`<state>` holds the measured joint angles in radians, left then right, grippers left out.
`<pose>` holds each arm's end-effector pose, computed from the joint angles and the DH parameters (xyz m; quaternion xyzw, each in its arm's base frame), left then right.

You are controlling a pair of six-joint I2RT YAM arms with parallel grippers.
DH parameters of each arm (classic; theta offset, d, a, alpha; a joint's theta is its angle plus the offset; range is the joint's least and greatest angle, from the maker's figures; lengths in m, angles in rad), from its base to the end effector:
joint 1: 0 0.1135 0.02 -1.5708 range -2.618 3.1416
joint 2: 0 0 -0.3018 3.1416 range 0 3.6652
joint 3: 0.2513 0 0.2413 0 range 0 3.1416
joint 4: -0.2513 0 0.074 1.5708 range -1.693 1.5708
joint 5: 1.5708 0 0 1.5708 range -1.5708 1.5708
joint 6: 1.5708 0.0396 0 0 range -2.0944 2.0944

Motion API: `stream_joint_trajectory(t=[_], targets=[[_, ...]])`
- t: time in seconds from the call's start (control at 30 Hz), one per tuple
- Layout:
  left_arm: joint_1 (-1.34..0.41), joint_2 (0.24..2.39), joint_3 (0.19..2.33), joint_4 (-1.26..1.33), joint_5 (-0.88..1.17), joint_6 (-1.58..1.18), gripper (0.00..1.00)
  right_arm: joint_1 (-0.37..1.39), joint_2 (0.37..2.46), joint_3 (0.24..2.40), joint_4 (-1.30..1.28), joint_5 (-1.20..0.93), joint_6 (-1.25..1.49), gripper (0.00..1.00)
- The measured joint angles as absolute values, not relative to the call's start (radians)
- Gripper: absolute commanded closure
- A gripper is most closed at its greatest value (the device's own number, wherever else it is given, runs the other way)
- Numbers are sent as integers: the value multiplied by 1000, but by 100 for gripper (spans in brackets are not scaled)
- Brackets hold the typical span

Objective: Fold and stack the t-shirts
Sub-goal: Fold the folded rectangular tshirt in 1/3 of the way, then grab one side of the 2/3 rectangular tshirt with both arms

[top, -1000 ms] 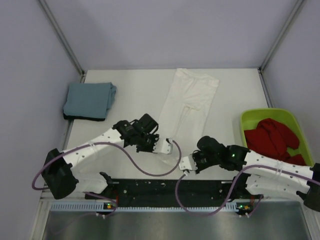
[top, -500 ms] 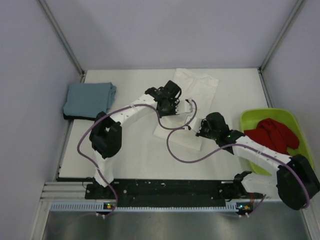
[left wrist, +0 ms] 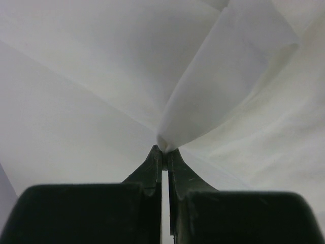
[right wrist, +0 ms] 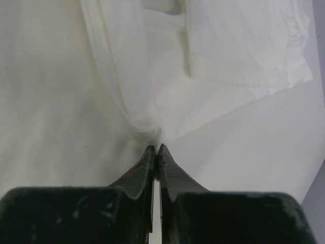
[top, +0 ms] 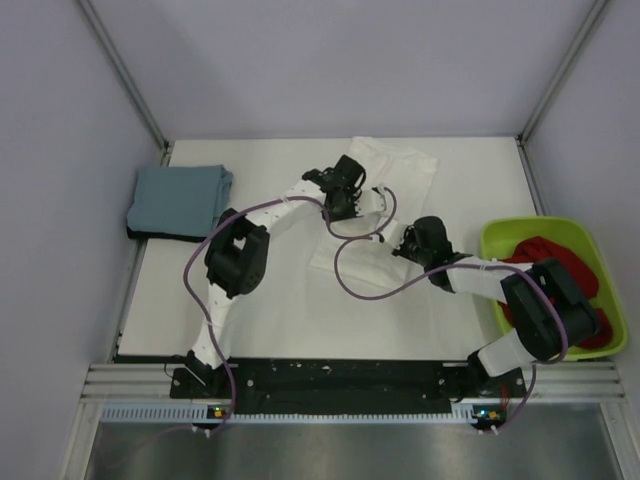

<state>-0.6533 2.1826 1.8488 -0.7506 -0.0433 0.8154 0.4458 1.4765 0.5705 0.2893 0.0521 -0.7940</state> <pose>0.3877 -0.2946 0.2403 0.6464 0.7237 0.0404 0.2383 0.2496 0.1170 0.2014 -0.5062 0.7298 -0.1023 0.4481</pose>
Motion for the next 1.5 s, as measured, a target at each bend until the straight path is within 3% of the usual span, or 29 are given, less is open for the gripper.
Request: stream_joint_trajectory(t=[0.13,0.17,0.23,0.3,0.53,0.63,0.8,0.97,1.13,1.27,1.5], targets=[[-649,2209,1866,-735,-47,809,100,427,1503,570,332,34,-794,100],[-648,2214,1874,-731,-47,808,96,422,1505,570,337,25,-794,99],[-645,2222,1884,-722,-52,805,70,415,1518,572,353,17,-791,82],[-641,2230,1885,-710,-60,795,61,410,1544,583,362,21,-777,70],[-574,2313,2007,-625,-110,694,39,324,1666,749,334,35,-692,67],[-523,2357,2138,-596,-123,624,38,279,1695,856,290,64,-613,66],[-458,2325,2182,-569,-74,571,50,234,1645,949,198,22,-517,59],[-448,2081,1815,-610,210,706,43,258,1368,817,156,-181,-512,45],[-494,1821,1441,-691,435,955,36,429,1121,661,34,-334,-698,44],[-550,1767,1306,-691,449,1069,33,580,1106,559,-129,-344,-807,44],[-592,1806,1200,-607,358,1124,31,607,1231,533,-226,-256,-872,46]])
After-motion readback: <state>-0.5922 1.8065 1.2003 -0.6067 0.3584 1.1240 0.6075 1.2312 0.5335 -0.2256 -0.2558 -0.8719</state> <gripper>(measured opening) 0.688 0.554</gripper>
